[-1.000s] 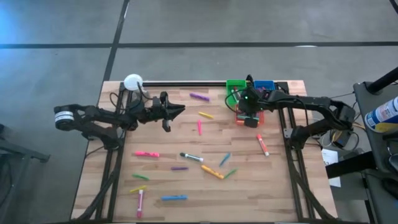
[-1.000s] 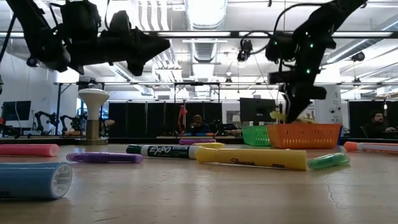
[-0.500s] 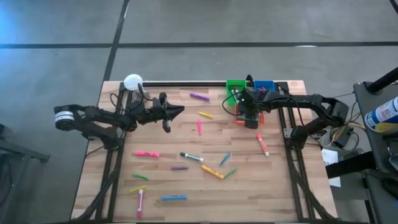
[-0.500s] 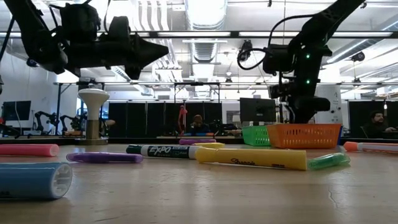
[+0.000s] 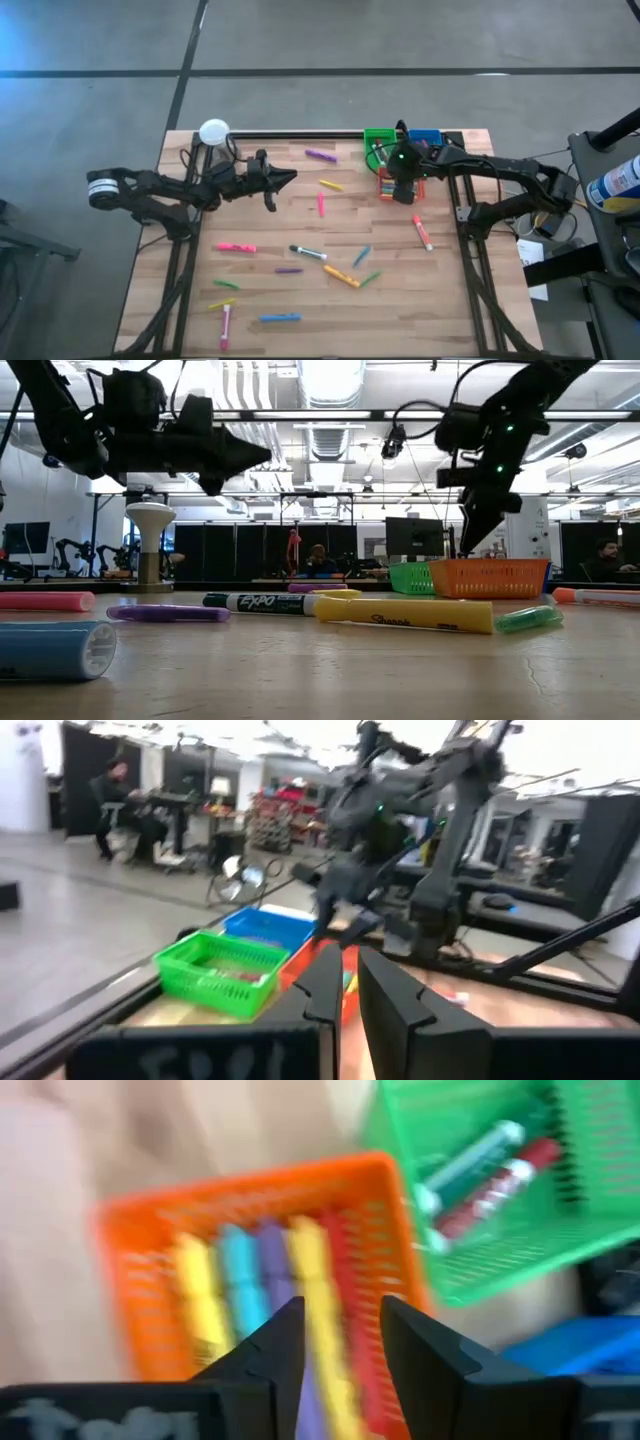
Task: Pick & Place Markers
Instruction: Put the violet pen into the blue bin
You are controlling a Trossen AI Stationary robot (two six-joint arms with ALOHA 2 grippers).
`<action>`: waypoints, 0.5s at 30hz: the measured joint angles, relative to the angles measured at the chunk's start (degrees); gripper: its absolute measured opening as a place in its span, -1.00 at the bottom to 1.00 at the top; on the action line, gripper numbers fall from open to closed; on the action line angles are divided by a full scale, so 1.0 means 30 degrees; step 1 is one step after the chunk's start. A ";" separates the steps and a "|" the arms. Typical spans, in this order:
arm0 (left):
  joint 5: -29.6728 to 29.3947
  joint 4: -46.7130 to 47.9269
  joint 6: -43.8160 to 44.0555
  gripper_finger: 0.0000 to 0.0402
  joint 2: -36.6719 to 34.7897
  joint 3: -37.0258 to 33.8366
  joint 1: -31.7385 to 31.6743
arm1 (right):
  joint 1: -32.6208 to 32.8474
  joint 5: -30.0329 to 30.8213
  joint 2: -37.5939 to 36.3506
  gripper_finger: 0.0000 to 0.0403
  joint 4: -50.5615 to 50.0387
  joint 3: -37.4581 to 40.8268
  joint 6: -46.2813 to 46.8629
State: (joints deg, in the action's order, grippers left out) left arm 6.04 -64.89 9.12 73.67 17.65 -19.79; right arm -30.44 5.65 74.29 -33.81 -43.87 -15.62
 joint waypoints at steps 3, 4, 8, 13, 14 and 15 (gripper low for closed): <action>-0.0865 0.1156 0.0463 -0.85 0.0000 0.0081 0.0000 | 0.0086 -0.2197 -0.1218 -0.53 0.2210 0.1346 0.1196; -0.1026 0.1698 0.0506 -0.85 0.0000 0.0175 0.0000 | 0.0206 -0.2734 -0.1612 -0.58 0.3277 0.1947 0.1555; -0.1009 0.4534 0.0279 -0.86 0.0000 0.1130 0.0054 | 0.0622 -0.4003 -0.2880 -0.76 0.8319 0.4491 0.2831; -0.0658 1.0902 -0.0428 -0.93 0.0000 0.3266 0.0634 | 0.1225 -0.4042 -0.3787 -0.90 1.4898 0.7222 0.4147; -0.0654 1.2254 -0.0669 -0.95 0.0000 0.3737 0.0854 | 0.1334 -0.4033 -0.3933 -0.91 1.6042 0.7664 0.4251; -0.0647 1.3605 -0.0905 -0.97 0.0000 0.4205 0.1111 | 0.1441 -0.4046 -0.4061 -0.91 1.7088 0.8060 0.4319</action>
State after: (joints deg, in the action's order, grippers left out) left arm 4.10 -24.08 6.40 73.67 30.26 -16.46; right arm -26.11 -6.49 62.11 17.45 -19.69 -2.66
